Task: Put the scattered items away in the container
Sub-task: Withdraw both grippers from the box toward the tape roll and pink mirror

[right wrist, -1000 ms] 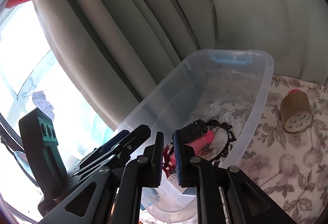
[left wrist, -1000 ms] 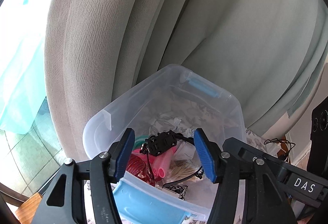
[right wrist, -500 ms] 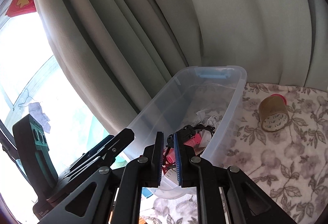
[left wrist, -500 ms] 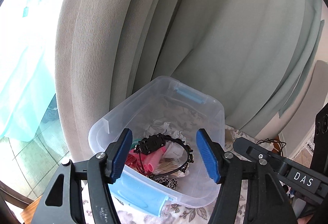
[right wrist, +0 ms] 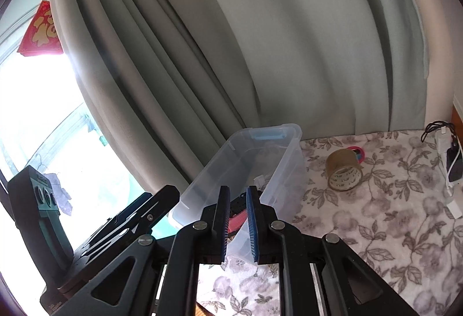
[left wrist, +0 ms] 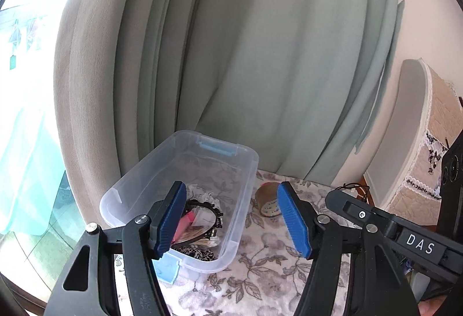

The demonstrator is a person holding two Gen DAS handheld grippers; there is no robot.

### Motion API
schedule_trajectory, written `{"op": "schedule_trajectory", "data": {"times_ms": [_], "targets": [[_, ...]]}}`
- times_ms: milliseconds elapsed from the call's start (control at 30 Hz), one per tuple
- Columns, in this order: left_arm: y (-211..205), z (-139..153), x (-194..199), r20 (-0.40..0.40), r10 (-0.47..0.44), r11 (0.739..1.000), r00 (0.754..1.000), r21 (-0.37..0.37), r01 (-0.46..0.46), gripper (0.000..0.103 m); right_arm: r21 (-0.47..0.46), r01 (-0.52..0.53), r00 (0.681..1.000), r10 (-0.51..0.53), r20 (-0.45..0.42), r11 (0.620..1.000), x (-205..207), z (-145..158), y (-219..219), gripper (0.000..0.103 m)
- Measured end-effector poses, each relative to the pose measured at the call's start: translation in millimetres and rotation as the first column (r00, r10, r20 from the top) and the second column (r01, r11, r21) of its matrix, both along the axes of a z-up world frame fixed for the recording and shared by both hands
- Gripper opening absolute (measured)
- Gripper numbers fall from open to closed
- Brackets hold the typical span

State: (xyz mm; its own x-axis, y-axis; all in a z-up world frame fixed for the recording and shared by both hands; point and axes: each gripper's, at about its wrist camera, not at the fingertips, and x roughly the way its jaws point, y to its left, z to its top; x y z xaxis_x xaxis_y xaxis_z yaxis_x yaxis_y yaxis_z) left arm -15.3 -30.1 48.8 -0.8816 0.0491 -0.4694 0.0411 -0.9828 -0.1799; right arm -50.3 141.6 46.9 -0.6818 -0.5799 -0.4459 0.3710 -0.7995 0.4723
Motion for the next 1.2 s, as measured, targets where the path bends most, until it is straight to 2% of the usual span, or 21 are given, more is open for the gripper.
{"op": "schedule_trajectory", "data": {"times_ms": [67,200,367,600,767,1200], "targets": [[10.4,4.9,2.5,-0.006,-0.020,1.000,1.000,-0.018,0.020,0.068,-0.012,0.036,0.999,-0.037,-0.009,0.999,7.6,3.0,15.9,0.025],[31.6,9.9,5.2,-0.009,-0.058,0.997,0.998,-0.049,0.057,0.072,-0.028,0.122,0.992,-0.123,-0.020,0.992,20.9,2.1,47.6,0.048],[53.8,7.3,0.2,0.016,-0.099,0.992,0.995,-0.077,0.100,0.072,-0.023,0.225,0.974,-0.225,-0.003,0.974,25.4,-4.0,82.4,0.063],[76.6,-3.9,-10.3,0.068,-0.135,0.984,0.989,-0.113,0.142,0.073,-0.056,0.306,0.951,-0.303,0.054,0.950,20.4,-23.3,122.1,0.069],[89.9,-20.9,-24.3,0.122,-0.149,0.978,0.981,-0.130,0.165,0.073,-0.055,0.329,0.941,-0.322,0.107,0.943,12.9,-44.2,138.2,0.070],[108.2,-92.0,-79.2,0.271,-0.108,0.972,0.957,-0.173,0.159,0.073,-0.006,0.310,0.921,-0.299,0.250,0.951,-33.0,-114.5,147.9,0.070]]}}
